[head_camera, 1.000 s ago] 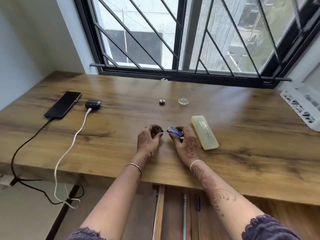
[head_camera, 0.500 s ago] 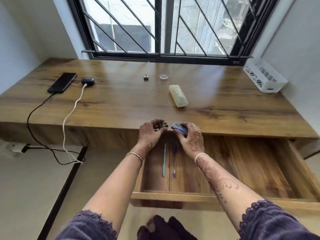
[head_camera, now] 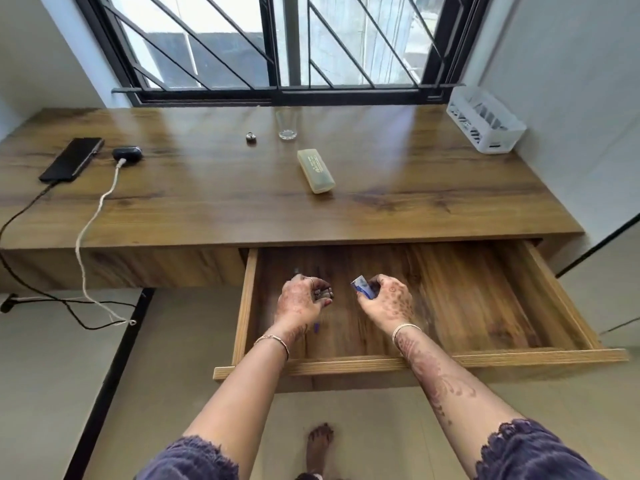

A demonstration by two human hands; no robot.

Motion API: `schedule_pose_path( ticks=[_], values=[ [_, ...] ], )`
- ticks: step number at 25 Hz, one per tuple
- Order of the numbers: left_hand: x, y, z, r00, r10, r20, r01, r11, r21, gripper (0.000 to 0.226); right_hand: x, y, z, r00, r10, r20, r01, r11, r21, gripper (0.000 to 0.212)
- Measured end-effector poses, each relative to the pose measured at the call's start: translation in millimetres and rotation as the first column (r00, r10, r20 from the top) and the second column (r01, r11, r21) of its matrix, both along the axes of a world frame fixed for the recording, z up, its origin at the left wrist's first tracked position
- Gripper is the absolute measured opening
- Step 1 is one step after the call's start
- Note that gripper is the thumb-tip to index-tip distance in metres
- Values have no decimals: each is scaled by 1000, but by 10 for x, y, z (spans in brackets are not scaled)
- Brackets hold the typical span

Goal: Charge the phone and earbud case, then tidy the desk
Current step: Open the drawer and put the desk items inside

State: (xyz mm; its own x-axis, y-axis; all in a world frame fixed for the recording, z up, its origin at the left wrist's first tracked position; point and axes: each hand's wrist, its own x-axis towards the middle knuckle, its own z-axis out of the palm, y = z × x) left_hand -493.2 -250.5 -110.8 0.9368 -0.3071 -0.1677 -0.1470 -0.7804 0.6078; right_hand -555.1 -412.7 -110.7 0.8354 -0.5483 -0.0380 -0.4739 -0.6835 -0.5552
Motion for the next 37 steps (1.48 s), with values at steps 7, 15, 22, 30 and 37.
schedule_pose_path(
  ticks=[7, 15, 22, 30, 37],
  values=[
    [94, -341, -385, 979, -195, -60, 201, 970, 135, 32, 82, -91, -258, 984, -76, -164, 82, 996, 29, 43],
    [144, -390, -405, 974, -227, 10, 221, 956, 195, 39, 102, -56, -369, 972, -61, -225, 64, 998, 8, 46],
    [60, -226, -249, 970, -219, 103, 193, 957, 218, 44, 33, -161, -145, 994, -103, -42, 103, 995, -1, 40],
    [112, -128, 414, 957, -48, 286, 54, 998, -13, 35, 228, 28, 400, 984, 65, 166, -44, 991, -130, 38],
    [605, -23, 794, 954, 137, 268, -74, 970, -233, 33, 781, 119, 801, 962, 207, 178, -189, 976, -111, 60]
  ],
)
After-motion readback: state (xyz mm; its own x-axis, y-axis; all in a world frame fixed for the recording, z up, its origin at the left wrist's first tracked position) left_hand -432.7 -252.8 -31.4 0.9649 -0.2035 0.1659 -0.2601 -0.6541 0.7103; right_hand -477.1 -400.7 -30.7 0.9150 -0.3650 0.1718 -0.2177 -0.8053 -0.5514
